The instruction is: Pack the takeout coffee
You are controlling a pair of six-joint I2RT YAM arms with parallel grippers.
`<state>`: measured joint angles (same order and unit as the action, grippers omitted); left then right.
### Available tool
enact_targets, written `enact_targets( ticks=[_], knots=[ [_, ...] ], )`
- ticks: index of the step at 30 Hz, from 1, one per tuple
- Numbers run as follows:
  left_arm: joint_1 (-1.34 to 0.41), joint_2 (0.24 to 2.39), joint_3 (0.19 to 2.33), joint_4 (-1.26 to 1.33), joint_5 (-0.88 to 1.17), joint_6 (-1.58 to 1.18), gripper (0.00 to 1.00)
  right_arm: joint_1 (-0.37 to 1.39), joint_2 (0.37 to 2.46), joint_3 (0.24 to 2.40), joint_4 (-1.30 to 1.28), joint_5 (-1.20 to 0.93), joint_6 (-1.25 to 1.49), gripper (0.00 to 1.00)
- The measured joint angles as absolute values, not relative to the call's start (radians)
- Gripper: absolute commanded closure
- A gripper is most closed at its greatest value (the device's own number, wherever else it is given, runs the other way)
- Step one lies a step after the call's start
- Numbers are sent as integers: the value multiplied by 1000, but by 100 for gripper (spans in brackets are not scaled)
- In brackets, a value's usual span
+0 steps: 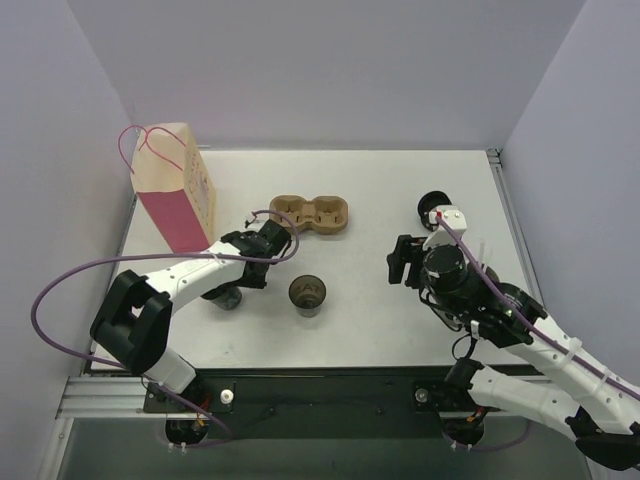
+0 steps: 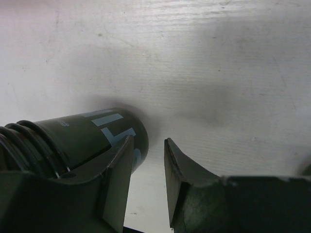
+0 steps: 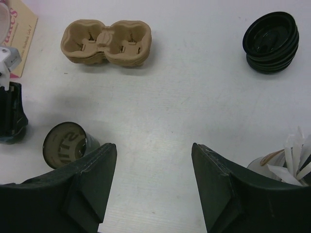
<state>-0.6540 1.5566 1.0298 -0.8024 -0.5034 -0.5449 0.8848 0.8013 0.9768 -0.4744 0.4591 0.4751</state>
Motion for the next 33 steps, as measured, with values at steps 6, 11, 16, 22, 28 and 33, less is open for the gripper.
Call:
enact_targets(
  ticks=[6, 11, 16, 22, 28, 33],
  knots=[
    [-632, 1550, 987, -794, -495, -544, 58, 865, 929, 1045, -435, 522, 427, 36],
    [-648, 1526, 973, -758, -452, -538, 58, 858, 1007, 1052, -421, 517, 418, 36],
    [-679, 1504, 973, -744, -437, -535, 53, 858, 1006, 1052, -416, 496, 419, 36],
    [-632, 1387, 999, -801, -518, -579, 32, 859, 986, 1047, -410, 455, 422, 36],
    [-406, 1158, 1012, -863, -603, -702, 26, 864, 973, 1028, -408, 429, 424, 36],
    [-141, 973, 1002, -876, -591, -746, 26, 870, 974, 1028, -408, 406, 421, 36]
  ],
)
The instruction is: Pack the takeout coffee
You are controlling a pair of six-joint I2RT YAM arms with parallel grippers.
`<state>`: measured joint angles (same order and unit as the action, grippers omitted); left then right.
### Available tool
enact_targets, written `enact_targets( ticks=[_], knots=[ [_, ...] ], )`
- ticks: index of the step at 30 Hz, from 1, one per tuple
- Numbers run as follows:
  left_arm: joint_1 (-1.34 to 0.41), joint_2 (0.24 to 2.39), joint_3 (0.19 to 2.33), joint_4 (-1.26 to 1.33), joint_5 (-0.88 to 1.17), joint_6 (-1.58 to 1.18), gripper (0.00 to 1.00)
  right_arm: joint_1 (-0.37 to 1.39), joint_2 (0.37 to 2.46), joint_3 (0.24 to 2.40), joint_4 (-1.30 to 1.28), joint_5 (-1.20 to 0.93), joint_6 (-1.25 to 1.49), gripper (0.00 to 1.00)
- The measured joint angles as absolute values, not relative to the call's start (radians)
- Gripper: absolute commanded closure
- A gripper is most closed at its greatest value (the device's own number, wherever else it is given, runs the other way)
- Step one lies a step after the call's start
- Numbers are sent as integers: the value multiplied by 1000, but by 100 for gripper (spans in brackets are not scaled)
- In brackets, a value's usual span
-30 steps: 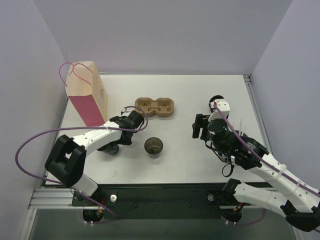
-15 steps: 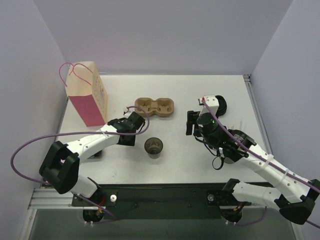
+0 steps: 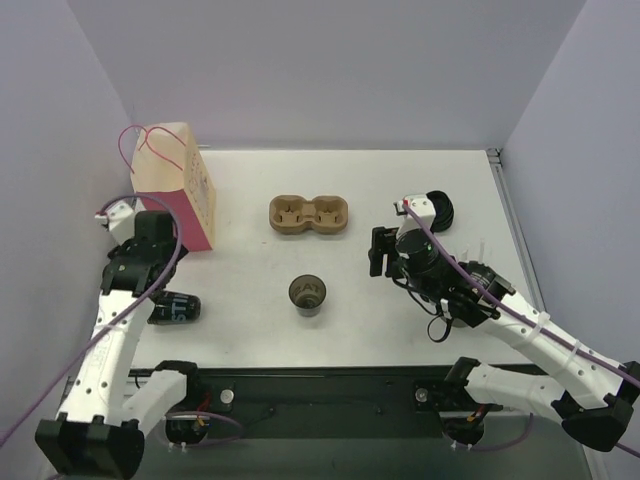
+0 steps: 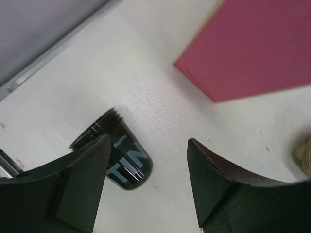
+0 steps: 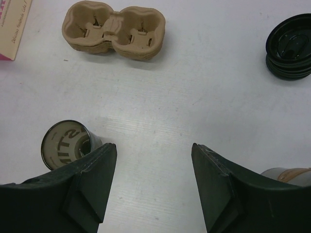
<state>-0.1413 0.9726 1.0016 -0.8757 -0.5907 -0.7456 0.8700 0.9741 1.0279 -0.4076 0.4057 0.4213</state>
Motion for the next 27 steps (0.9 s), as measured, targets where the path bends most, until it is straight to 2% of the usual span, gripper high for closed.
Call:
enact_targets(
  ticks=[5, 7, 17, 22, 27],
  knots=[
    [208, 931, 944, -834, -461, -655, 21, 874, 976, 1029, -408, 375, 421, 36],
    [289, 962, 918, -825, -414, -621, 20, 877, 976, 1031, -408, 367, 421, 36],
    [459, 1035, 798, -784, -168, -575, 23, 881, 1018, 1036, -407, 295, 422, 35],
    [459, 1017, 765, -775, -120, -576, 23, 925, 1186, 1062, -380, 211, 429, 34],
    [459, 1015, 765, -774, -86, -588, 25, 1039, 1384, 1145, -329, 201, 457, 34]
  ],
)
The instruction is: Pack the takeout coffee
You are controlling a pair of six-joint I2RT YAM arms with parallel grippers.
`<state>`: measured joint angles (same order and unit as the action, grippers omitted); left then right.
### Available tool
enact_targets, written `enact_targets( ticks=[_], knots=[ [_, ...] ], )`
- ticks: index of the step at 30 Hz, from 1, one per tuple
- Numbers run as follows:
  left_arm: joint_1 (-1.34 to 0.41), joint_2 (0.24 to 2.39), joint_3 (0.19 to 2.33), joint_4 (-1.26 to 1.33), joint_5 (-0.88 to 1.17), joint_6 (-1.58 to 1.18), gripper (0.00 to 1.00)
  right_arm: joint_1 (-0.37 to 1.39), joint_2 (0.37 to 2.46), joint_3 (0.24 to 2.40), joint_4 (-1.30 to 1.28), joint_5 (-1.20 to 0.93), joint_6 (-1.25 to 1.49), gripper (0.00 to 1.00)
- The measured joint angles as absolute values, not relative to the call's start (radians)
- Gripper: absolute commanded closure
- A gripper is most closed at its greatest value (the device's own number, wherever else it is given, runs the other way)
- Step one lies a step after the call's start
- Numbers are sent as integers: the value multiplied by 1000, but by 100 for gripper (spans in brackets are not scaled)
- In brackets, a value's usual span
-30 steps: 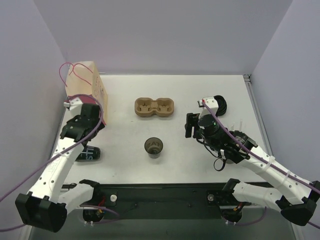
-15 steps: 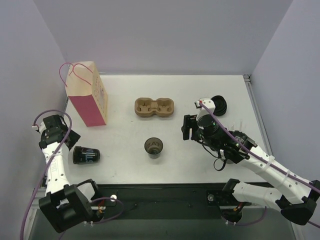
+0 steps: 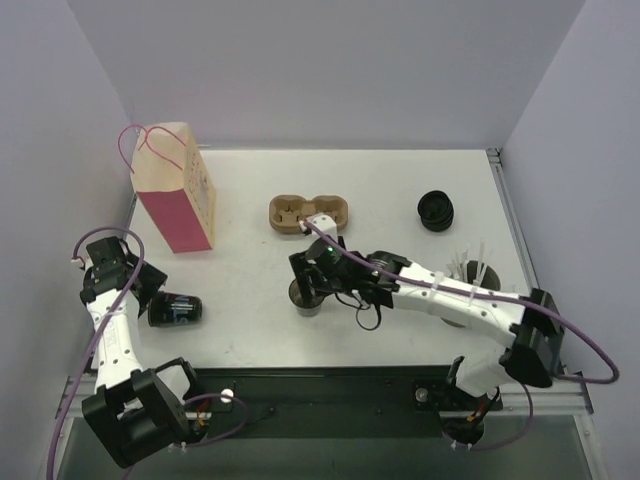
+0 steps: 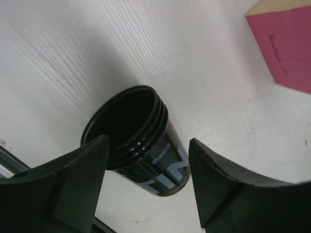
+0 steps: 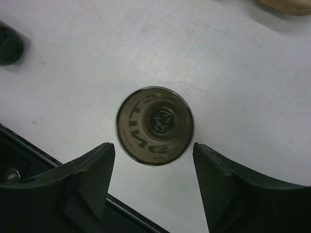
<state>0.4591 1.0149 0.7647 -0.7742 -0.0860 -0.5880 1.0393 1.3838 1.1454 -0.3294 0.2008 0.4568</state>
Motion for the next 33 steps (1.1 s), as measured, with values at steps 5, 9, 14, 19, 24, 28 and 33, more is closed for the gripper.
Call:
enact_targets(
  ticks=[5, 9, 14, 19, 24, 28, 33],
  knots=[
    [459, 1011, 745, -764, -28, -610, 26, 1118, 1615, 1256, -208, 133, 493, 32],
    [459, 993, 703, -759, 46, -638, 29, 1162, 1783, 1318, -57, 41, 437, 22],
    [458, 961, 653, -736, 165, -669, 31, 1200, 1873, 1340, 56, -58, 313, 18],
    [448, 920, 631, -714, 243, -669, 40, 1192, 1921, 1402, 100, -99, 229, 19],
    [435, 915, 612, -666, 286, -669, 48, 1177, 1925, 1417, 111, -83, 218, 19],
    [398, 931, 587, -624, 297, -672, 49, 1166, 1906, 1386, 113, -47, 215, 20],
    [339, 937, 555, -585, 284, -691, 59, 1159, 1837, 1322, 110, 1, 213, 21]
  ],
)
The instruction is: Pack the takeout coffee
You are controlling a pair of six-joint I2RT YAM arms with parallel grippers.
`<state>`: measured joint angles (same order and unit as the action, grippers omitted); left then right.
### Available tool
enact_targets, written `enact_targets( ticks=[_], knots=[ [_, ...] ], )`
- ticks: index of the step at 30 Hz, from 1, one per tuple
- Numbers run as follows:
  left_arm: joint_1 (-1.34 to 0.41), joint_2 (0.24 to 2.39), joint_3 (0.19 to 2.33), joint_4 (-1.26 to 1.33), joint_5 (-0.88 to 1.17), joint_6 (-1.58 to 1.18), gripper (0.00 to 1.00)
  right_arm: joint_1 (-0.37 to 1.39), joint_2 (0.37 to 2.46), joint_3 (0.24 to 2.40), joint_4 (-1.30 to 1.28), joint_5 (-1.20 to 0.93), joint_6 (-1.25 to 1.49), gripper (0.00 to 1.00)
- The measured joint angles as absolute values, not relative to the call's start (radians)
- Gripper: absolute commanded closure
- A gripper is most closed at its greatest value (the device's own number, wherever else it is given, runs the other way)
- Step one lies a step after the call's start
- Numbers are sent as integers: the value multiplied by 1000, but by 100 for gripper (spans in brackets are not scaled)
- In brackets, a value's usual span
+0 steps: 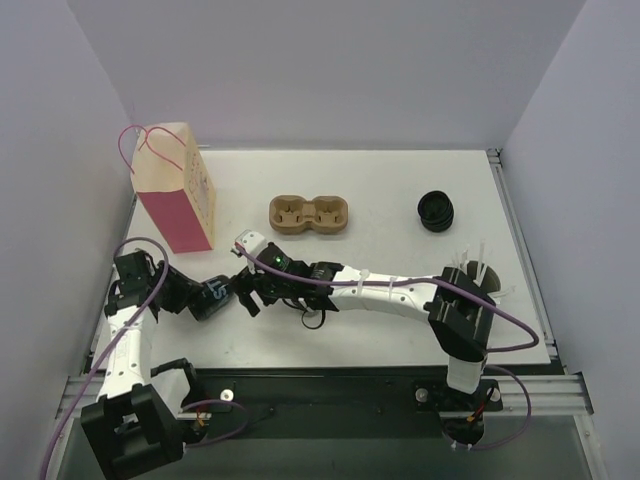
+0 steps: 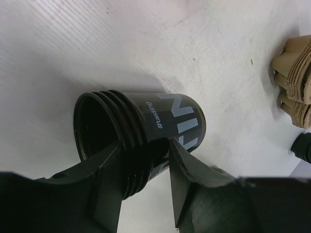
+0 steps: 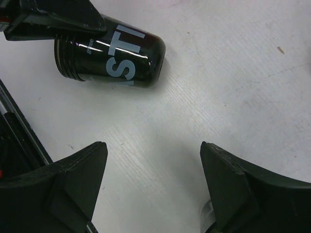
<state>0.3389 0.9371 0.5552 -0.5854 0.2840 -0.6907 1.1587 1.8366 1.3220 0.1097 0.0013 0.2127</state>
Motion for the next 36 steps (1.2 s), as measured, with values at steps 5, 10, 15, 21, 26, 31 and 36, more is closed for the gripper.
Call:
enact_targets(
  ticks=[5, 10, 15, 21, 26, 31, 36],
  knots=[
    [299, 929, 547, -506, 278, -733, 82, 1158, 1768, 1290, 109, 39, 207, 22],
    [277, 896, 628, -537, 206, -713, 100, 1157, 1723, 1273, 103, 72, 206, 22],
    [276, 898, 761, -671, 15, -618, 100, 1157, 1663, 1243, 75, 105, 208, 22],
    [271, 954, 856, -733, -146, -556, 100, 1157, 1560, 1218, 33, 137, 207, 22],
    [212, 1058, 867, -776, -272, -535, 100, 1157, 1468, 1196, 17, 176, 195, 22],
    [152, 1089, 867, -802, -344, -529, 89, 1151, 1418, 1166, 10, 216, 181, 22],
    [150, 1097, 867, -807, -366, -515, 75, 1149, 1409, 1152, -4, 239, 178, 22]
  ],
)
